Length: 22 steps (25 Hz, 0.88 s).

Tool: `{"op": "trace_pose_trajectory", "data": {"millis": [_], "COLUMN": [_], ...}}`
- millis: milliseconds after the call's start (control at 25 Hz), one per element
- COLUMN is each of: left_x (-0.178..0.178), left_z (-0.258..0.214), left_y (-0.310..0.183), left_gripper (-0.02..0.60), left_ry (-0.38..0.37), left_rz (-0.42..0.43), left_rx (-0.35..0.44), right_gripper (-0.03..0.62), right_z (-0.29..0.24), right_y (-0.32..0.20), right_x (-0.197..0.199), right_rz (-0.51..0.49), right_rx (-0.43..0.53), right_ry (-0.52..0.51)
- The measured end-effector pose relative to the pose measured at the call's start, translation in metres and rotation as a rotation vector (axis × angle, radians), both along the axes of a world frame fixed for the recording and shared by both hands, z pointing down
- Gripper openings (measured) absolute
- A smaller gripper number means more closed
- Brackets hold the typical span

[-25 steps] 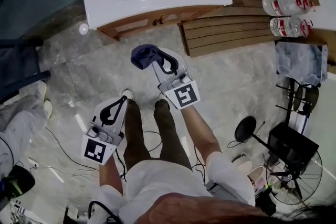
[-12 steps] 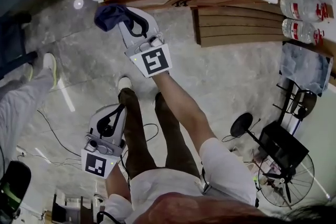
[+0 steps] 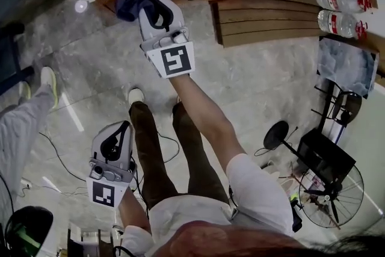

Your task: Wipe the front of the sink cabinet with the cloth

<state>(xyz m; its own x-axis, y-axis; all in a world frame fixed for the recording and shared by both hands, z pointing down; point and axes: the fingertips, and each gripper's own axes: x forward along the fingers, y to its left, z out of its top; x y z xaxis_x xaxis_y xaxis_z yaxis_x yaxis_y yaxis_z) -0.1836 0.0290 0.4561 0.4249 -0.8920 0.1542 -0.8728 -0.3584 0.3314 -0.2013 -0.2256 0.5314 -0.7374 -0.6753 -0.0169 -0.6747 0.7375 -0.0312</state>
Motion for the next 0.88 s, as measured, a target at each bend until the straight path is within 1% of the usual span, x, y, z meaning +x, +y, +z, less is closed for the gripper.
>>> {"op": "trace_pose_trajectory", "data": {"millis": [120, 280, 400, 480, 680, 880], "left_x": [0.012, 0.035, 0.056, 0.074, 0.121, 0.150], "left_z": [0.000, 0.004, 0.007, 0.009, 0.016, 0.023], "left_y": [-0.012, -0.029, -0.041, -0.049, -0.063, -0.073], "left_gripper": [0.003, 0.003, 0.003, 0.003, 0.003, 0.003], "left_ry": [-0.006, -0.003, -0.003, -0.003, -0.007, -0.019], "left_rz": [0.016, 0.050, 0.078, 0.098, 0.157, 0.199], "left_rx": [0.002, 0.008, 0.006, 0.001, -0.013, -0.027], "right_gripper": [0.077, 0.088, 0.100, 0.095, 0.080, 0.072], "right_z": [0.004, 0.009, 0.012, 0.014, 0.016, 0.019], "right_y": [-0.023, -0.055, -0.075, -0.090, -0.123, -0.158], "right_x": [0.044, 0.111, 0.152, 0.183, 0.268, 0.345], "right_rz": [0.041, 0.135, 0.165, 0.191, 0.298, 0.446], "right_rx": [-0.002, -0.005, 0.007, 0.002, -0.010, -0.042], "right_ry": [0.041, 0.069, 0.082, 0.067, 0.033, -0.034]}}
